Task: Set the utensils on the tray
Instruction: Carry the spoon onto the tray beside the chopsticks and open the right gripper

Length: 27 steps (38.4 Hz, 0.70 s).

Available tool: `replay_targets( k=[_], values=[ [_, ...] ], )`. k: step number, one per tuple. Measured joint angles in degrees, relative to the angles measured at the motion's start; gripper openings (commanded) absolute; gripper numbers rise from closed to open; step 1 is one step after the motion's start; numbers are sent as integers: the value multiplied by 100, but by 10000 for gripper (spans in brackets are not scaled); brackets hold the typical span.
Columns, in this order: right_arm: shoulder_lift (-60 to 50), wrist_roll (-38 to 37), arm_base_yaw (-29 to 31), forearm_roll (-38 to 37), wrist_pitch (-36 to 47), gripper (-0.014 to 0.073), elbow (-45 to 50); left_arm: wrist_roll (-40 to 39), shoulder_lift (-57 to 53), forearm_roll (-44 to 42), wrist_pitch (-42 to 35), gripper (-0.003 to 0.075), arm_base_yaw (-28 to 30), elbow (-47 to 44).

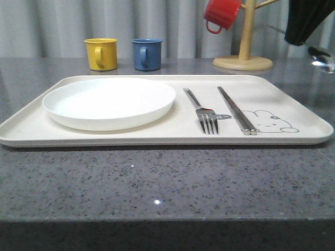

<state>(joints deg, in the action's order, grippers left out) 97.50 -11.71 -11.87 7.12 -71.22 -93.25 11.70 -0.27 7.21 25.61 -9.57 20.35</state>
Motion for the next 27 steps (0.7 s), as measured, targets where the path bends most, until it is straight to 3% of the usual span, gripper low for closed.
replay_targets(
  k=[27],
  values=[
    [1082, -368, -116, 234, 56, 63, 130, 0, 0, 0, 0, -18, 0, 0]
  ],
)
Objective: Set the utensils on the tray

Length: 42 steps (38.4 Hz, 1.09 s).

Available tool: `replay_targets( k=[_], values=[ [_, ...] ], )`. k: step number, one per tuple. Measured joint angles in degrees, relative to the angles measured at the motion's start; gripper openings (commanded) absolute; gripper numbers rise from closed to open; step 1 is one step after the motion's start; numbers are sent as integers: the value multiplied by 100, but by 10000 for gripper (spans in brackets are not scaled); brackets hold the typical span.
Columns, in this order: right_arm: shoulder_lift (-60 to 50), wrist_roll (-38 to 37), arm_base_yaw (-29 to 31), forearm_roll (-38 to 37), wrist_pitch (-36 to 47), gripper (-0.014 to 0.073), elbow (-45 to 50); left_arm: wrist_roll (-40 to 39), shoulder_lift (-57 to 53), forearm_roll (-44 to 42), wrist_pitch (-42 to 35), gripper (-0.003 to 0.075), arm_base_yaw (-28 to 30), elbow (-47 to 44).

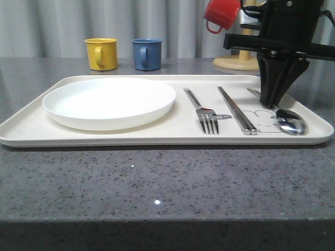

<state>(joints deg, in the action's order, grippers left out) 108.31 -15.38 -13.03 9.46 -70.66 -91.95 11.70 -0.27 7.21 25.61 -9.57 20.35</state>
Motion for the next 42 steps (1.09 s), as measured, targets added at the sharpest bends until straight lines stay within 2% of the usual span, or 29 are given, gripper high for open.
replay_targets(
  k=[7, 10, 20, 30, 33, 42],
  values=[
    [2, -17, 0, 15, 0, 221, 0, 0, 0, 0, 0, -18, 0, 0],
    [2, -17, 0, 51, 10, 258, 0, 0, 0, 0, 0, -18, 0, 0],
    [-202, 7, 0, -17, 32, 262, 0, 0, 0, 0, 0, -18, 0, 0],
    [-1366, 370, 0, -287, 20, 253, 0, 0, 0, 0, 0, -18, 0, 0],
    [-1701, 526, 0, -325, -21, 210, 0, 0, 0, 0, 0, -18, 0, 0],
    [-2705, 926, 0, -325, -67, -44, 154, 0, 0, 0, 0, -18, 0, 0]
  ],
)
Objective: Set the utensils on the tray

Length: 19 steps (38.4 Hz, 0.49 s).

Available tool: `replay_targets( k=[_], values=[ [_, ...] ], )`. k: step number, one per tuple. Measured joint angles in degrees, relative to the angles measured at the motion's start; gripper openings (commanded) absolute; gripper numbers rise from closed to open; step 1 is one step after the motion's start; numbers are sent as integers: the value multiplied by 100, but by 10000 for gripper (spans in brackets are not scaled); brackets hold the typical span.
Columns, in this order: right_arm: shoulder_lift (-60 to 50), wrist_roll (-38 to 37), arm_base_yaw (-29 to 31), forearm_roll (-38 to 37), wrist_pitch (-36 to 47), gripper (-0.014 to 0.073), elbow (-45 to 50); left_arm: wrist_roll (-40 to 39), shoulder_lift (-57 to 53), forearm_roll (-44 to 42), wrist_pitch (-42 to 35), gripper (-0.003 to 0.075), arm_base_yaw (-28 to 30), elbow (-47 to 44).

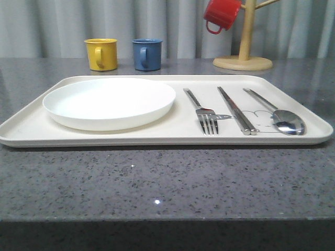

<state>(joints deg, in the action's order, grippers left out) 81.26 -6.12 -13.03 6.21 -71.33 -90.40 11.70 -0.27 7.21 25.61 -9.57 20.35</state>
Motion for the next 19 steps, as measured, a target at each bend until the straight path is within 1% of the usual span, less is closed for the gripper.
replay_targets(
  k=[2, 5, 9, 14, 19],
  values=[
    [-211, 11, 0, 0, 0, -73, 155, 0, 0, 0, 0, -18, 0, 0],
    [-624, 51, 0, -4, 86, -68, 481, 0, 0, 0, 0, -18, 0, 0],
    [-1212, 64, 0, -71, 461, -68, 1124, 0, 0, 0, 0, -18, 0, 0],
    [-2017, 114, 0, -326, 1138, -68, 2224, 0, 0, 0, 0, -18, 0, 0],
    [-2991, 152, 0, -621, 2106, -68, 3461, 0, 0, 0, 0, -18, 0, 0]
  ],
)
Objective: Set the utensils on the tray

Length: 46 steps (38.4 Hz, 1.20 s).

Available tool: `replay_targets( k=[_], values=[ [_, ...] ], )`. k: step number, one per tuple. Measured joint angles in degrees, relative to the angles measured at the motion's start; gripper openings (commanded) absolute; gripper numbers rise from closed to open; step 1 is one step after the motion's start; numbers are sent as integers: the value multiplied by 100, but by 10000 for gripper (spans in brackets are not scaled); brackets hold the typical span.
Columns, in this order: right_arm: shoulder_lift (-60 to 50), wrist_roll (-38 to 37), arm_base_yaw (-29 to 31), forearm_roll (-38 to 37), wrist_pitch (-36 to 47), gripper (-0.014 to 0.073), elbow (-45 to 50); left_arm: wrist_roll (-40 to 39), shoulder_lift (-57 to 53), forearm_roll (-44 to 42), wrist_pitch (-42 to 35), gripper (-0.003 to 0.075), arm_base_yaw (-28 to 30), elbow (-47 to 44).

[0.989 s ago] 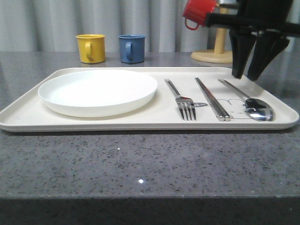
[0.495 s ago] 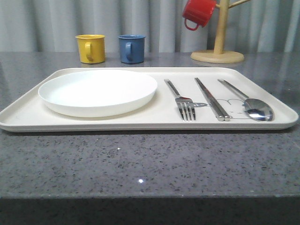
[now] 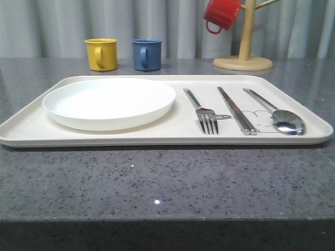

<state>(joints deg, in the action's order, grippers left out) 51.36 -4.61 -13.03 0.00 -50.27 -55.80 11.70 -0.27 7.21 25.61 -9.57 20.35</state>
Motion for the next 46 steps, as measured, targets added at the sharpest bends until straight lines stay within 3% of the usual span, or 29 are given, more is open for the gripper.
replay_targets(
  k=[9, 17, 25, 46],
  values=[
    [-2014, 0, 0, -280, 1577, -68, 2181, 0, 0, 0, 0, -18, 0, 0],
    [-3557, 11, 0, -303, 2048, -68, 3271, 0, 0, 0, 0, -18, 0, 0],
    [-4245, 11, 0, -305, 2131, -68, 3442, 0, 0, 0, 0, -18, 0, 0],
    [-4268, 11, 0, -315, 2131, -68, 3442, 0, 0, 0, 0, -18, 0, 0]
  ],
)
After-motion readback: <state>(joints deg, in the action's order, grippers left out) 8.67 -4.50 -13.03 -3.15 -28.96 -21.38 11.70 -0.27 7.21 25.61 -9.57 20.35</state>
